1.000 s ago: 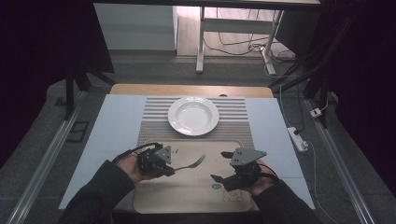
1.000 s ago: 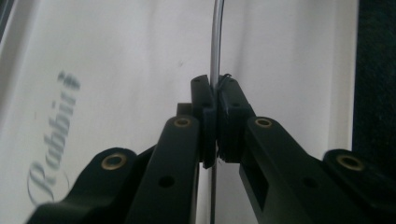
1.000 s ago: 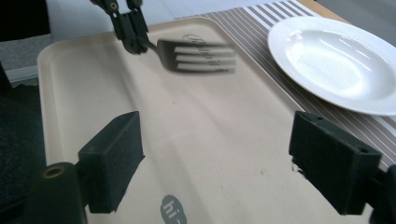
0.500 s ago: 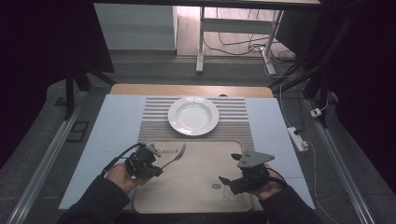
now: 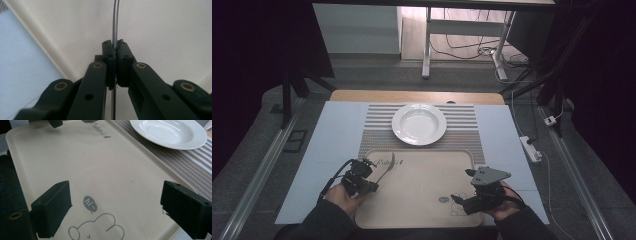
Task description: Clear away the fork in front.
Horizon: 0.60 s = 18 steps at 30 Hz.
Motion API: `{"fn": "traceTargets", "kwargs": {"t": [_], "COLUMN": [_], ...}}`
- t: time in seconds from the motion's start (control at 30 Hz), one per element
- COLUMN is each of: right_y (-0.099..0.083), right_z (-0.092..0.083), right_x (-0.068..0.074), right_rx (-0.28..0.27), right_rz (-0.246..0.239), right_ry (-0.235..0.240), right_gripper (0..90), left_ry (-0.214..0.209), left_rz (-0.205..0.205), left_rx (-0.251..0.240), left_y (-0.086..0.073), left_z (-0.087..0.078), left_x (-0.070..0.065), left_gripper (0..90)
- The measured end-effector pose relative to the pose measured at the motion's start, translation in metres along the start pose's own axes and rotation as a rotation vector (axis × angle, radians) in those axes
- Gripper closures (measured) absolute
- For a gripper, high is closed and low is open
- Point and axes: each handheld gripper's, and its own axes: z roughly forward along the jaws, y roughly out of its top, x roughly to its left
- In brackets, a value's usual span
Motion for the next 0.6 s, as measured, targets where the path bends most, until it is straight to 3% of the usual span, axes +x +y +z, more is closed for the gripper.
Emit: {"fn": "traceTargets", "kwargs": {"t": [0.23, 0.53, 0.6], "right_y": [-0.0036, -0.0057, -0.0061], "right_z": [-0.0021, -0.0038, -0.004], "right_x": [0.0007, 0.0006, 0.0006], "right_rx": [0.011, 0.017, 0.017], "right_rz": [0.0, 0.003, 0.004], "right_ry": [-0.004, -0.009, -0.007], "right_gripper": [9.9, 9.9, 9.9], "left_ry": [0.035, 0.02, 0.007], "left_rz": [-0.052, -0.058, -0.057], "left_rx": [0.029, 0.014, 0.008], "left_y": [-0.0013, -0.0035, -0.0038], "left_z": [0.0085, 0.0103, 0.0103], "left_x": [0.0018, 0.003, 0.0032], "left_gripper": [86.8, 84.5, 80.6]}}
